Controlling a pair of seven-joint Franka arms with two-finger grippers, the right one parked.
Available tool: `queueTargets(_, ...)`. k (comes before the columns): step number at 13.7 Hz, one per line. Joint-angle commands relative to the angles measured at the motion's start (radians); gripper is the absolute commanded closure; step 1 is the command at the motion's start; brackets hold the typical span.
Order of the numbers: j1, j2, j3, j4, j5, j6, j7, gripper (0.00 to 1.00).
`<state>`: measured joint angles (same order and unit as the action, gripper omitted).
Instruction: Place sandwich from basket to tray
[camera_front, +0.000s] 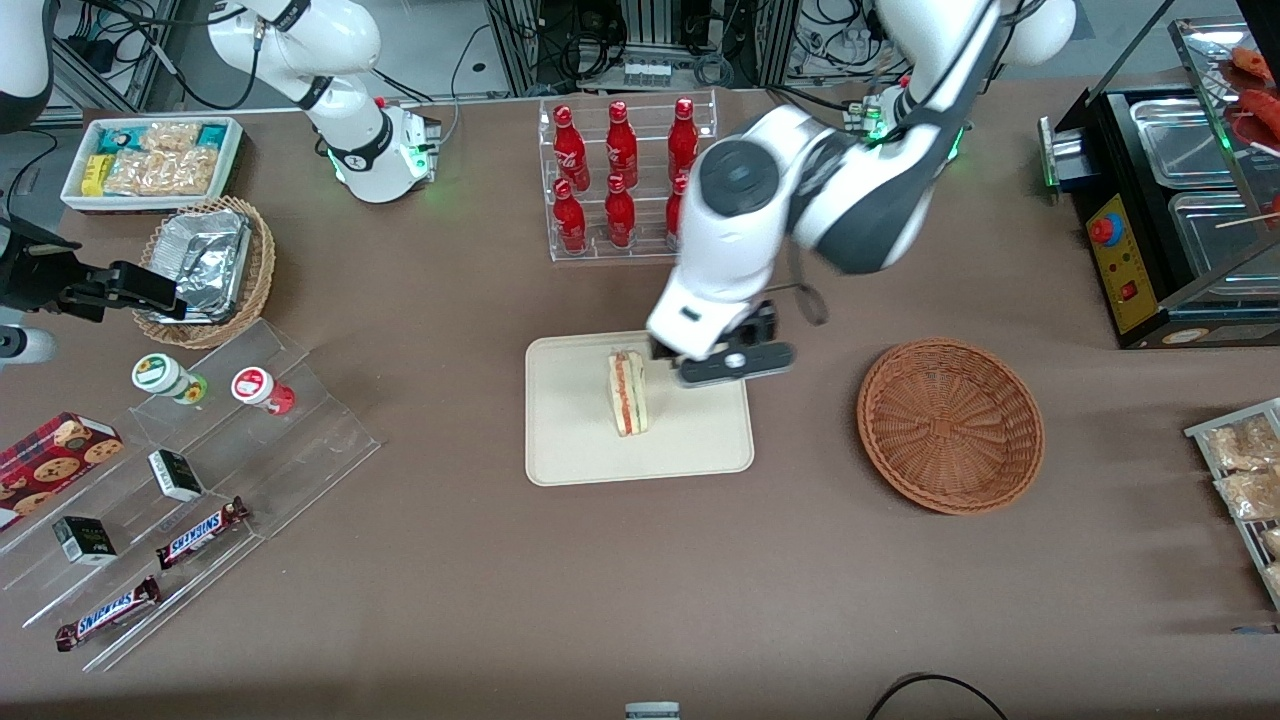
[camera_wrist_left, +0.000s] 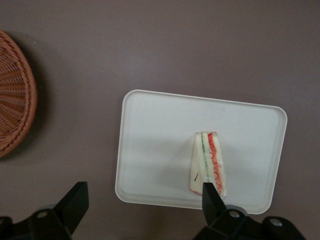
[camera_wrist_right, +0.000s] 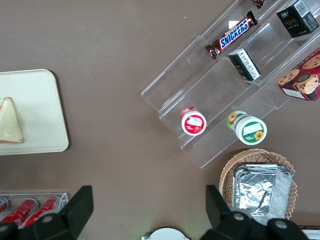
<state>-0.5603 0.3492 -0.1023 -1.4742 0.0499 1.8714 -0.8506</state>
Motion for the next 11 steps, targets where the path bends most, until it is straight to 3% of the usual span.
queueTargets(1,0.087,-0.16,-0.007,-0.151,-0.03,-0.052,0.143,0.0)
queueTargets(4,0.218,-0.281,-0.007,-0.233,-0.071,-0.11,0.328,0.0)
queueTargets(11,0.493,-0.394,-0.005,-0.198,-0.07,-0.307,0.707,0.0)
